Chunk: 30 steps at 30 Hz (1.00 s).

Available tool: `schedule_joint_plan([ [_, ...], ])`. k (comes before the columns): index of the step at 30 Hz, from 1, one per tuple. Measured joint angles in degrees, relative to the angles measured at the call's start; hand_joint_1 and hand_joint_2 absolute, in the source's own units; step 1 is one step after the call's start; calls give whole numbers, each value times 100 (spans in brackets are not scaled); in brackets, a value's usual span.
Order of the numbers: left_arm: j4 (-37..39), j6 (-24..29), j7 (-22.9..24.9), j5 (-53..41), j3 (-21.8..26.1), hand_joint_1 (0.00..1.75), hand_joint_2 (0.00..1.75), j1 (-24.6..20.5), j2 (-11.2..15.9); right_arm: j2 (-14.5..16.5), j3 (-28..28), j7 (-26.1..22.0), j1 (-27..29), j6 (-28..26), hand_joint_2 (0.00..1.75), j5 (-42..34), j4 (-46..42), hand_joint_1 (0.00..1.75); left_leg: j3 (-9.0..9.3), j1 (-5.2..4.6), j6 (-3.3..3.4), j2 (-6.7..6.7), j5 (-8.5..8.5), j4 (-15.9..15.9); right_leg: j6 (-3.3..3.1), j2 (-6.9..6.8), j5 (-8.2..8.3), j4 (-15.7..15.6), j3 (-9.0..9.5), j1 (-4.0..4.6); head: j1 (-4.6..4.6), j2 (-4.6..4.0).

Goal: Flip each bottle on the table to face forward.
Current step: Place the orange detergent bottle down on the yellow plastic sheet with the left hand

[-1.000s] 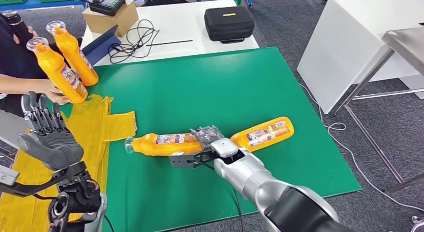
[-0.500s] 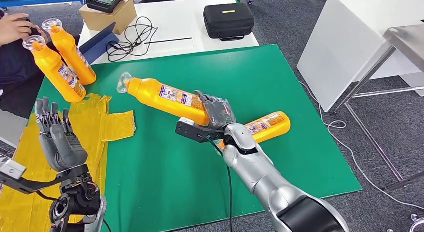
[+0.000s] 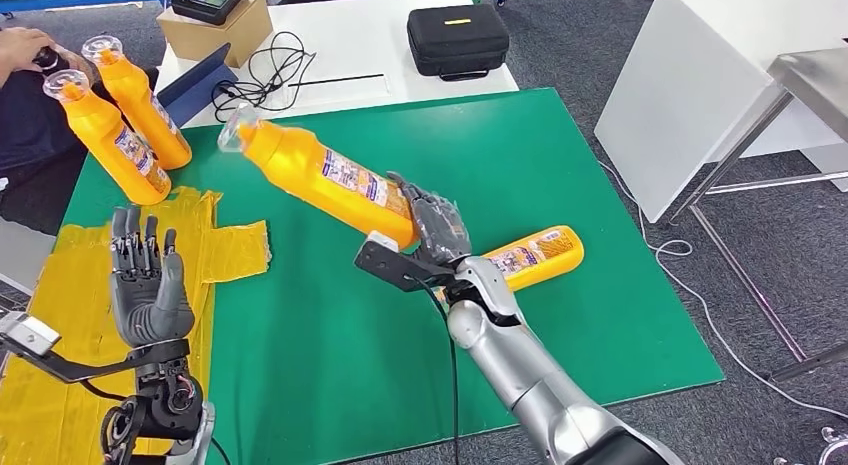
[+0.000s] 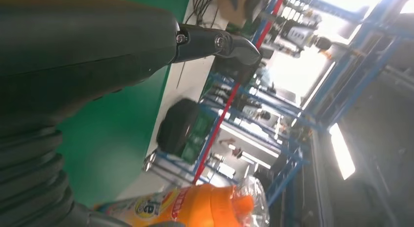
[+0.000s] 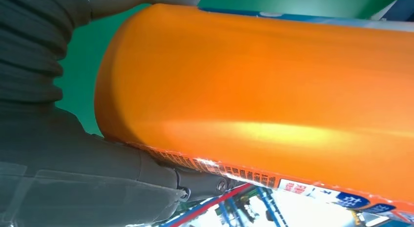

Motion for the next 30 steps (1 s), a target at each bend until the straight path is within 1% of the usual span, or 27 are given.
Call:
schedule_joint_plan([
  [3, 78, -268, 156, 196, -17, 0, 175, 6, 1, 54, 130, -16, 18, -135, 175, -43, 15, 175, -2, 0, 0, 0, 0, 0, 0, 0, 0, 0, -2, 0, 0, 0],
  [7, 220, -542, 341, 480, -101, 0, 175, 0, -1, 223, 253, -62, -77, -314, 175, -63, 201, 175, -1, 0, 0, 1, 1, 0, -1, 0, 1, 0, -1, 0, 0, 0],
  [12, 339, -822, 492, 691, -183, 0, 175, -49, -7, 460, 421, -17, -167, -234, 175, -37, 431, 175, -1, 1, -1, 0, 2, 0, -1, 0, 0, 1, -1, 1, 0, 0],
  [16, 389, -837, 565, 727, -239, 0, 175, -98, -10, 642, 573, 66, -254, -134, 175, 79, 696, 175, -2, 1, -1, 2, 2, -1, -1, 0, 0, 2, -2, 1, 1, 0],
  [23, 398, -776, 611, 748, -240, 0, 175, -112, -17, 971, 987, 216, -284, -138, 175, 331, 1165, 175, -3, 2, -1, 1, 2, -2, -2, 0, -1, 2, -4, 1, 0, 0],
  [30, 396, -687, 633, 746, -135, 0, 175, -64, -17, 1081, 1565, 394, -135, -227, 175, 450, 1253, 175, -4, 2, -1, 1, 2, -2, -2, 0, -1, 1, -5, 1, 0, 0],
])
